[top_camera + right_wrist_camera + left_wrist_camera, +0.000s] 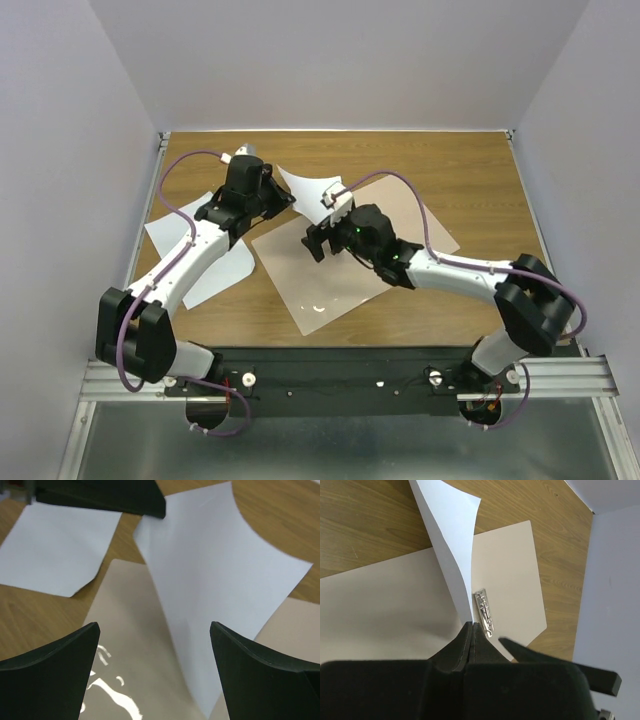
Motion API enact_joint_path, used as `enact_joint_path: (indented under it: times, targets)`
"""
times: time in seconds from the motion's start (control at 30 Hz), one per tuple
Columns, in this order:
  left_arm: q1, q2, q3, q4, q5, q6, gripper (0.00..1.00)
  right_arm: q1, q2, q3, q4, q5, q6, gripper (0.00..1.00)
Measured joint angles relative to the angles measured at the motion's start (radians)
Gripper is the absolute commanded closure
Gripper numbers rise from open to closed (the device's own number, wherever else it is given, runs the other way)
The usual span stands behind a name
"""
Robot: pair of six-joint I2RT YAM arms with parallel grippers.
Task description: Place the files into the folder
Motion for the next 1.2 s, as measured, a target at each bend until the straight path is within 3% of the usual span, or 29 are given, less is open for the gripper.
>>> enact_joint_path:
  times: [0.17,0.4,0.53,0.67,0.7,0.8,0.93,0.97,1.07,1.1,1.2]
  targets:
    - [-0.035,-0.024,0.015,-0.027,-0.04,-0.015,1.0,-0.001,0.098,0.068,0.055,0.077,-0.143,0.02]
    - [-0.056,-0.024,0.024,-0.048,-0.067,-0.03,1.0,-0.001,0.144,0.113,0.111,0.097,-0.22,0.21]
    - [-0.076,-0.027,0.042,-0.064,-0.077,-0.034,1.0,-0.001,0.187,0.135,0.133,0.103,-0.222,0.26]
    - [-0.089,-0.046,0.05,-0.071,-0.09,-0.038,1.0,-0.001,0.219,0.137,0.141,0.111,-0.219,0.51]
    - [-0.09,-0.049,0.05,-0.071,-0.092,-0.038,1.0,-0.001,0.223,0.137,0.143,0.113,-0.219,0.65]
    - [-0.096,-0.055,0.053,-0.076,-0.095,-0.041,1.0,-0.001,0.227,0.137,0.166,0.127,-0.198,0.82]
    - [-0.105,-0.058,0.065,-0.077,-0.101,-0.041,1.0,-0.001,0.225,0.134,0.216,0.146,-0.177,0.94]
    - [-0.108,-0.064,0.068,-0.078,-0.103,-0.04,0.97,-0.001,0.224,0.133,0.22,0.151,-0.174,0.97]
    - [-0.114,-0.082,0.08,-0.08,-0.108,-0.034,0.38,0.001,0.214,0.13,0.243,0.172,-0.151,0.99]
    - [-0.115,-0.089,0.086,-0.081,-0.109,-0.029,0.14,0.002,0.206,0.13,0.245,0.183,-0.139,0.99]
    - [-0.117,-0.111,0.103,-0.083,-0.114,-0.01,0.12,0.002,0.162,0.117,0.245,0.221,-0.095,0.99]
